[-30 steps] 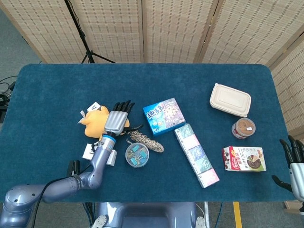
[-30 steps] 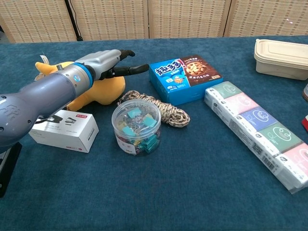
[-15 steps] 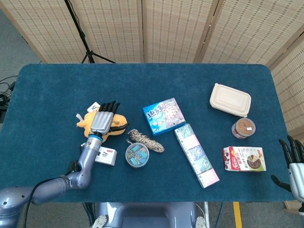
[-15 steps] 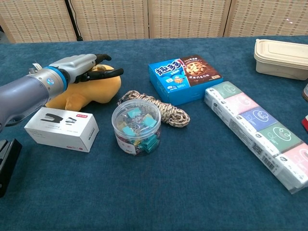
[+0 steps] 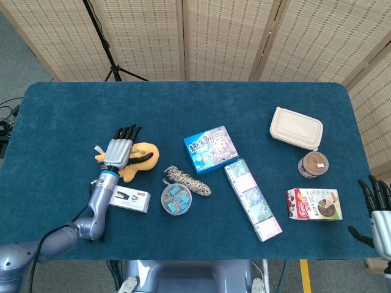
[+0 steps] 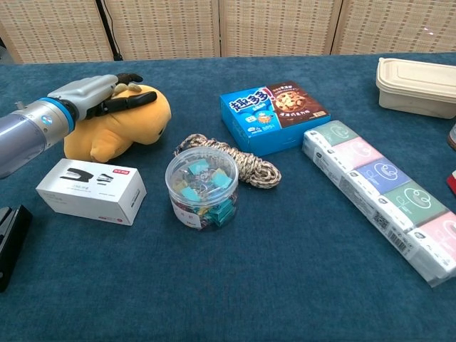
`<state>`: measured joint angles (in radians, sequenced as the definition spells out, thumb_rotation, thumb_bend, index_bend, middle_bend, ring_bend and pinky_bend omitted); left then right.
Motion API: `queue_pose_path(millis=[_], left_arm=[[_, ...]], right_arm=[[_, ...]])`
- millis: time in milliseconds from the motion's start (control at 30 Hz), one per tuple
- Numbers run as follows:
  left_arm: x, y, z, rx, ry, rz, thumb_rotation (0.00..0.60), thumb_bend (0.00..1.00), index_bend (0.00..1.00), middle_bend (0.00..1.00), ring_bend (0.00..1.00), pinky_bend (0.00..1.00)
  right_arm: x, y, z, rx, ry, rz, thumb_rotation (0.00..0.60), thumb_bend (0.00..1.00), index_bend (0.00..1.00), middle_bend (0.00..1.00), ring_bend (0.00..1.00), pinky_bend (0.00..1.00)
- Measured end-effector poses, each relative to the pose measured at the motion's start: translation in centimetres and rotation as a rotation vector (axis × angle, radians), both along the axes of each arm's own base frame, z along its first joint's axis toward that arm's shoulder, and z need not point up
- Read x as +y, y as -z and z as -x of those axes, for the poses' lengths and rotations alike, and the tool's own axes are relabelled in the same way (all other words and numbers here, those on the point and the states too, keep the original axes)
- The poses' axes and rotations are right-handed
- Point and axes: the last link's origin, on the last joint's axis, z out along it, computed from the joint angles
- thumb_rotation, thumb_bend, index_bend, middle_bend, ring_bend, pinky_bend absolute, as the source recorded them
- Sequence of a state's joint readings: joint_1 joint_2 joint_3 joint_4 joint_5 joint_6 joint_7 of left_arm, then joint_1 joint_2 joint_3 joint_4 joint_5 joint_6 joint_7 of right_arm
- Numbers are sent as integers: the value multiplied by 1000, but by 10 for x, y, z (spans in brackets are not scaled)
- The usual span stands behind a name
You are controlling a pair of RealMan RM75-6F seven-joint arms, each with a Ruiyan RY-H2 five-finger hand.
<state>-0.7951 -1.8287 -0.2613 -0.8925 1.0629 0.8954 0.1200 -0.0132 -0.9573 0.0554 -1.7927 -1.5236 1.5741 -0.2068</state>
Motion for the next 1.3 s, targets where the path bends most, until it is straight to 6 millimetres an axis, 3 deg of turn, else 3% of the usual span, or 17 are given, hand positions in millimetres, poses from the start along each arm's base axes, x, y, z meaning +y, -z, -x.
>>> queue_pose_path(millis=[167, 333, 533, 800, 1067, 1300], left_arm=[[1, -7, 12, -5, 24, -23, 0, 0, 0, 0, 0, 0], [-6, -15, 8, -46, 79, -44, 0, 0, 0, 0, 0, 0], [-17, -22, -10, -122, 153, -44, 0, 0, 0, 0, 0, 0], [-38, -26, -58, -241, 300, -41, 0, 0, 0, 0, 0, 0], [-40, 1, -90, -271, 355, -51, 0, 0, 0, 0, 0, 0], [-30, 21, -81, -309, 330, -67, 0, 0, 0, 0, 0, 0]], right_arm=[[1, 0, -1, -3, -4, -1, 600, 0, 0, 0, 0, 0], [2, -1, -2, -7, -8, -2, 600, 0, 0, 0, 0, 0], [2, -1, -3, -13, -14, -3, 600, 0, 0, 0, 0, 0], [3, -2, -3, -17, -16, -4, 600, 0, 0, 0, 0, 0], [3, -6, -3, -24, -14, 4, 600, 0, 0, 0, 0, 0], [3, -9, -2, -33, -15, 10, 600, 0, 0, 0, 0, 0]])
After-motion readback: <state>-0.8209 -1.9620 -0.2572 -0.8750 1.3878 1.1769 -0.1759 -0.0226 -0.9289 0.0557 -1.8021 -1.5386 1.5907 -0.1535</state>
